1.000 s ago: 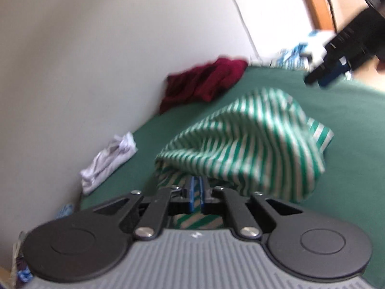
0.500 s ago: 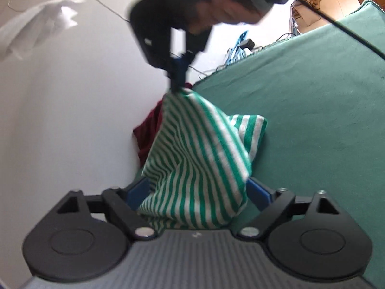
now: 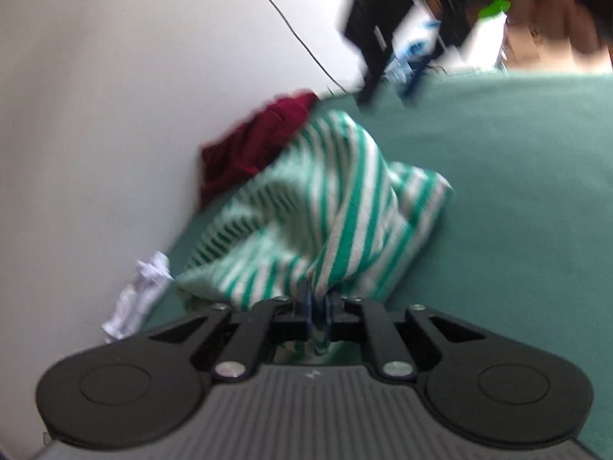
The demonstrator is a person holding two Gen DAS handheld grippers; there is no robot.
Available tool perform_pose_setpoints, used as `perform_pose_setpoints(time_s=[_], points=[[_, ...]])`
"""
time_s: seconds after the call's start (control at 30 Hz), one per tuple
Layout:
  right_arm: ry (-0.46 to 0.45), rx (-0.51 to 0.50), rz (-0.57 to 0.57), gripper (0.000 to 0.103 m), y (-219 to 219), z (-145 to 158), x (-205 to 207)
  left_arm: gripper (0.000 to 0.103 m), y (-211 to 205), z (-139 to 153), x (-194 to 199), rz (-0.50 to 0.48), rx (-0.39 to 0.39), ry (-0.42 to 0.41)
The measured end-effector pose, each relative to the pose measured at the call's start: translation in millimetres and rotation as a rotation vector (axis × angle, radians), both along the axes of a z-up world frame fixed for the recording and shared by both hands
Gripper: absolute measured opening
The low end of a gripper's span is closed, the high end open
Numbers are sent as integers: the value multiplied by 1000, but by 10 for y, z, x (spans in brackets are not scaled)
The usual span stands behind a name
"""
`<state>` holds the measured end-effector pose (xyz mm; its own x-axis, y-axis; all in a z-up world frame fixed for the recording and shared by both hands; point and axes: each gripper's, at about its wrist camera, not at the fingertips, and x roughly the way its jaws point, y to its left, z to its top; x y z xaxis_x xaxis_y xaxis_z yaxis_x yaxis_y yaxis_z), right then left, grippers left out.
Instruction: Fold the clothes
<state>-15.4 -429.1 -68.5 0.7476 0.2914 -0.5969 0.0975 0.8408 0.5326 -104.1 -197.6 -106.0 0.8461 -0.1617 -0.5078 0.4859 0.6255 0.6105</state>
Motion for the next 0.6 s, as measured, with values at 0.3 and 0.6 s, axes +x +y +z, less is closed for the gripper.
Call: perform_pose_setpoints(time_s=[0.3, 0.6], points=[[56, 278, -4, 18, 14, -276, 469, 10, 464, 698, 265, 115, -184, -30], [-180, 277, 194, 57, 350, 415, 653, 11, 1222, 750, 785, 409, -309, 81]])
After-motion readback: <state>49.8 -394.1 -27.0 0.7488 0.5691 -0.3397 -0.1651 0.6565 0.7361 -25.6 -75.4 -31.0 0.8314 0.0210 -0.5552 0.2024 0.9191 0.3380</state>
